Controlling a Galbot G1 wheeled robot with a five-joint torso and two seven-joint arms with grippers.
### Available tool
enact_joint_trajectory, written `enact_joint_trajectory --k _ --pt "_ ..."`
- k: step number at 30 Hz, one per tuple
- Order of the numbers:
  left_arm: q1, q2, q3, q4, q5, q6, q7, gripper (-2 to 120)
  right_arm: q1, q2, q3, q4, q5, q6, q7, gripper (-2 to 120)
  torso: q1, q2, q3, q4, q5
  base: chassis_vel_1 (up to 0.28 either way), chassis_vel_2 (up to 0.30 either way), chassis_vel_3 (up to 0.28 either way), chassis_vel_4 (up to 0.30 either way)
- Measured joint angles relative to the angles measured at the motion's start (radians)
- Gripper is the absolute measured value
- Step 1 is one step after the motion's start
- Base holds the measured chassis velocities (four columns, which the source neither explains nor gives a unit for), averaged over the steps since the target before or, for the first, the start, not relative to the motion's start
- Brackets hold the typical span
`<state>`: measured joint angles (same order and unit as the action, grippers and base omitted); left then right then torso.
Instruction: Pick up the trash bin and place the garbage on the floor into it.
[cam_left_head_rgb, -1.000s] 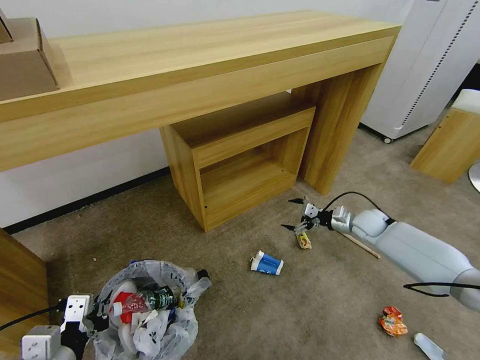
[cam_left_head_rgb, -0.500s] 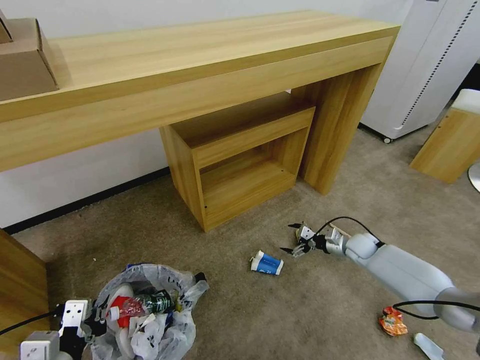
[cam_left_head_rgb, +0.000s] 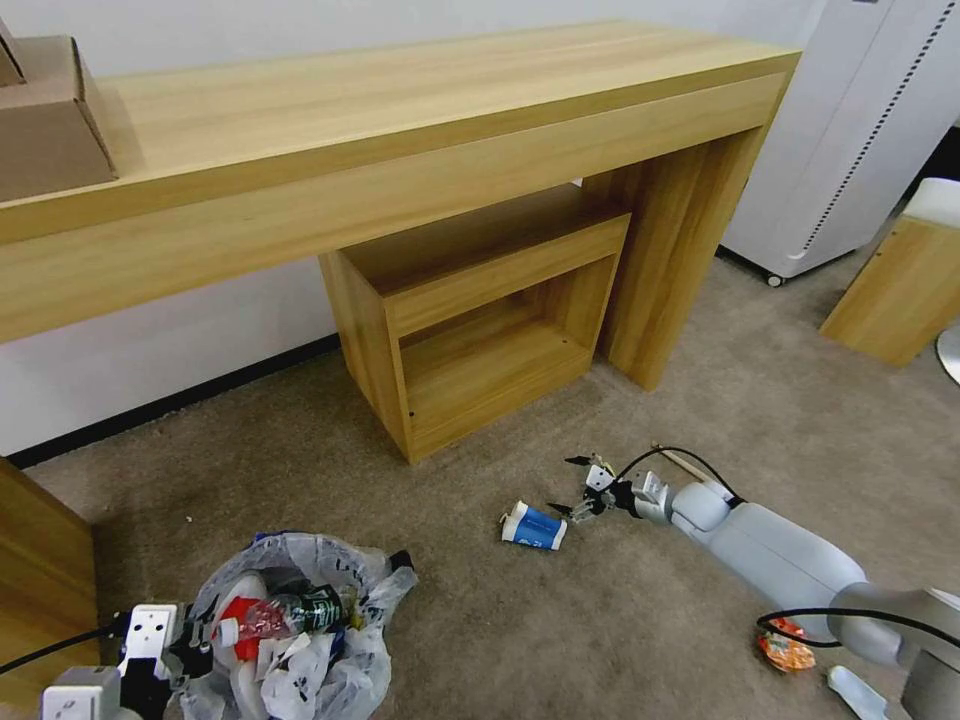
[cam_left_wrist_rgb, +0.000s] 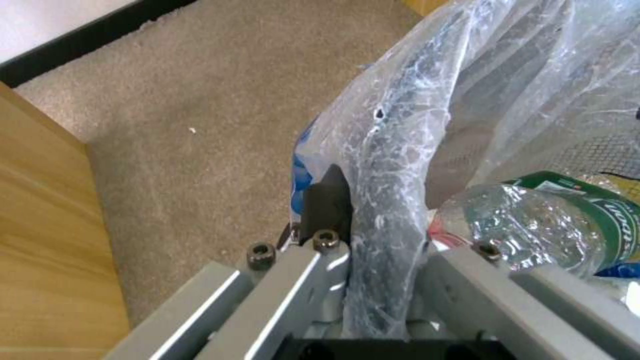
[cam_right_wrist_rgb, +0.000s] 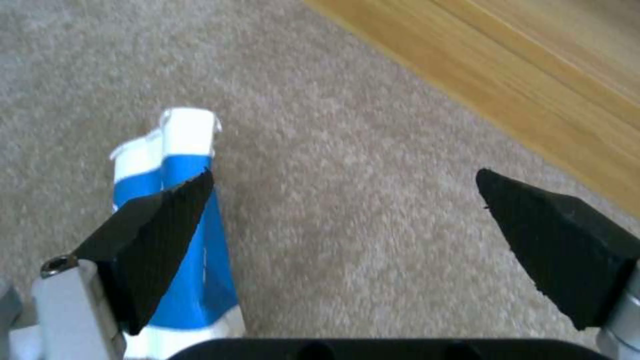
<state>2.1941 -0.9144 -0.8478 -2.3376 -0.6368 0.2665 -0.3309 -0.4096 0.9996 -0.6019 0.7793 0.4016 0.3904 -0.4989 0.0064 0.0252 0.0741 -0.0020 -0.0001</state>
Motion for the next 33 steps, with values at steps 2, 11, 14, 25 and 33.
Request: enact_joint_trajectory --k 2,11,14,25,33 --pt "-0.001 0.002 0.000 0.000 0.000 0.000 -0.004 0 -0.002 0.005 -0.003 0.008 0.006 0.002 -0.006 100 0.000 0.000 0.000 -0.0001 0.0001 0.000 0.000 0.000 0.000" --pt "-0.006 0.000 0.018 0.009 0.014 -0.001 -0.016 0 -0.020 0.034 -0.015 -0.004 0.017 0.028 -0.067 100 0.000 0.000 0.000 -0.0001 0.0001 0.000 0.000 0.000 0.000" --pt "-0.004 0.001 0.020 0.010 0.020 -0.002 -0.016 0 -0.025 0.065 -0.010 -0.048 0.014 0.061 -0.107 100 0.000 0.000 0.000 -0.0003 0.0001 0.000 0.000 0.000 0.000" --pt "0.009 -0.003 0.024 0.013 0.045 -0.005 -0.013 0 -0.064 0.146 0.051 -0.138 -0.045 0.108 -0.142 100 0.000 0.000 0.000 -0.0001 0.0002 0.000 0.000 0.000 0.000" --pt "-0.012 0.008 0.038 0.037 0.045 -0.014 -0.011 0 -0.100 0.143 0.109 -0.144 -0.087 0.114 -0.135 100 0.000 0.000 0.000 -0.0003 0.0001 0.000 0.000 0.000 0.000"
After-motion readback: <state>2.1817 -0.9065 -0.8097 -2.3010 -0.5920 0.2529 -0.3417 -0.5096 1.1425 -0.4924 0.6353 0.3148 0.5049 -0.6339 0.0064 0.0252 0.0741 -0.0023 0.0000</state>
